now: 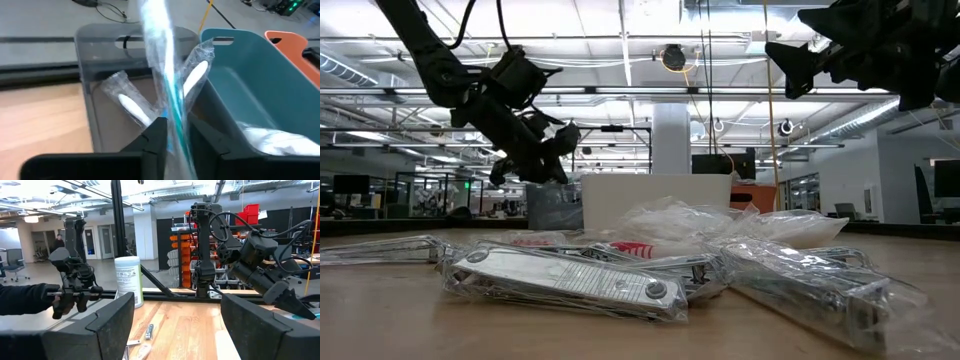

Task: Pick & Place Travel size toiletries
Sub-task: Put the green toothbrush into the black bin, then put the red toothbrush into the black bin

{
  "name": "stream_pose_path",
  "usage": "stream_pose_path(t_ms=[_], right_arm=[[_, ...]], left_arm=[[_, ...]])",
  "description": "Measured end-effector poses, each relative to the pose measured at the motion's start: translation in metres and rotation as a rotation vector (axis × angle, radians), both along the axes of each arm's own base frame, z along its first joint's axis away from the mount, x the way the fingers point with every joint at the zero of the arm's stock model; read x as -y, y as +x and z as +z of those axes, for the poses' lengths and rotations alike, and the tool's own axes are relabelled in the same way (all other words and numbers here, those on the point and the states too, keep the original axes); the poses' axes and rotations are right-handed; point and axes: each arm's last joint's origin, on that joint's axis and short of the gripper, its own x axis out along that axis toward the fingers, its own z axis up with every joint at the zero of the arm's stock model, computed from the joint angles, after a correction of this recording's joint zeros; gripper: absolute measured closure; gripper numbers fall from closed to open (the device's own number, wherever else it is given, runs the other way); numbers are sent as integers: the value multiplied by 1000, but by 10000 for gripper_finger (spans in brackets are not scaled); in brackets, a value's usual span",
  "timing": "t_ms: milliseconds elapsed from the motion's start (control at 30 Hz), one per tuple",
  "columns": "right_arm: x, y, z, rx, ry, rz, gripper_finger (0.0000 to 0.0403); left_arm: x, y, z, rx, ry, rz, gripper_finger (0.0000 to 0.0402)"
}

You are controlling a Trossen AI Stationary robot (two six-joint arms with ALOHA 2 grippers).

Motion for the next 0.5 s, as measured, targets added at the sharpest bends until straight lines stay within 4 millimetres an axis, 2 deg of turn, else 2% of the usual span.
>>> stream_pose_path(t_ms=[300,400,500], right_arm=[[1,-8,4,4,-4,-23,122],[4,-12,3,-29,6,-45,122],[4,-17,4,-39,9,-46,122]], left_arm=[[0,0,0,-49,33,-67,168],[0,1,1,-71,65,-115,138],[2,7,7,-13,93,-232,122]])
